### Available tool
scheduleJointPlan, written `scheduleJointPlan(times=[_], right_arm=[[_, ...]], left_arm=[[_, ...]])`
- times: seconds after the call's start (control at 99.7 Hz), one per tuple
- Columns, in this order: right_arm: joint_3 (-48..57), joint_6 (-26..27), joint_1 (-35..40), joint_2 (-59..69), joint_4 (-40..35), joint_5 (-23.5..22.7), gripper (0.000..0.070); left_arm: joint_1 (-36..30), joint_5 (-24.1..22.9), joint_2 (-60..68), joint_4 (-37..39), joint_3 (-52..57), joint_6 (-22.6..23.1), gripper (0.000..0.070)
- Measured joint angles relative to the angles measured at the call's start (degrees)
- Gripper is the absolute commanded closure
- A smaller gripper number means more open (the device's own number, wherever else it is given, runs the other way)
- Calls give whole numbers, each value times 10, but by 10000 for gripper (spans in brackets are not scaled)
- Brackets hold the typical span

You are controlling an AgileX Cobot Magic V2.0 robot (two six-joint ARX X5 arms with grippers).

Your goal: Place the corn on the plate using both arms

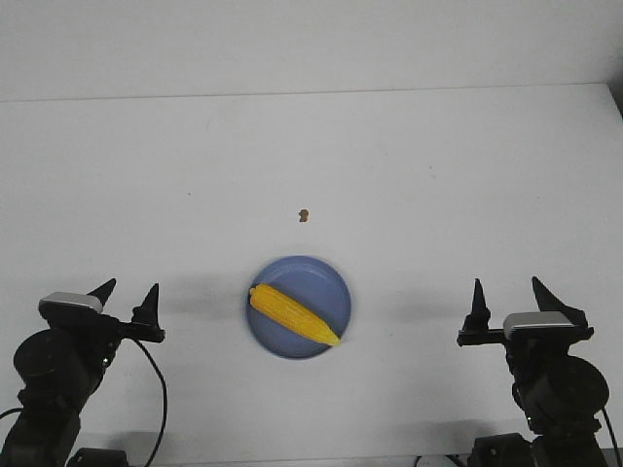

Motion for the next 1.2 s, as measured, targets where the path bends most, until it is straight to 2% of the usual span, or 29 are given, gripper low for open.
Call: scheduleJointPlan(times=[0.05, 0.09, 0.14, 0.201, 0.231, 0.261, 0.301, 1.203], right_arm=[[0, 0, 0, 0, -3, 1, 145], [0, 0, 0, 0, -5, 1, 225], [0, 0, 0, 0, -5, 0, 363], [0, 0, 0, 0, -5, -1, 526], [0, 0, 0, 0, -5, -1, 588], [0, 0, 0, 0, -5, -1, 638], [0, 0, 0, 0, -5, -1, 687], [0, 0, 0, 0, -3, -1, 689]], left_arm=[[0, 0, -6, 0, 0, 0, 203], [0, 0, -9, 0, 0, 0, 230], [0, 0, -11, 0, 0, 0, 343], [0, 0, -14, 0, 0, 0, 522], [0, 0, -16, 0, 0, 0, 625], [0, 0, -16, 0, 0, 0, 700], [0, 0, -18, 0, 0, 0, 694], [0, 0, -19, 0, 0, 0, 688]])
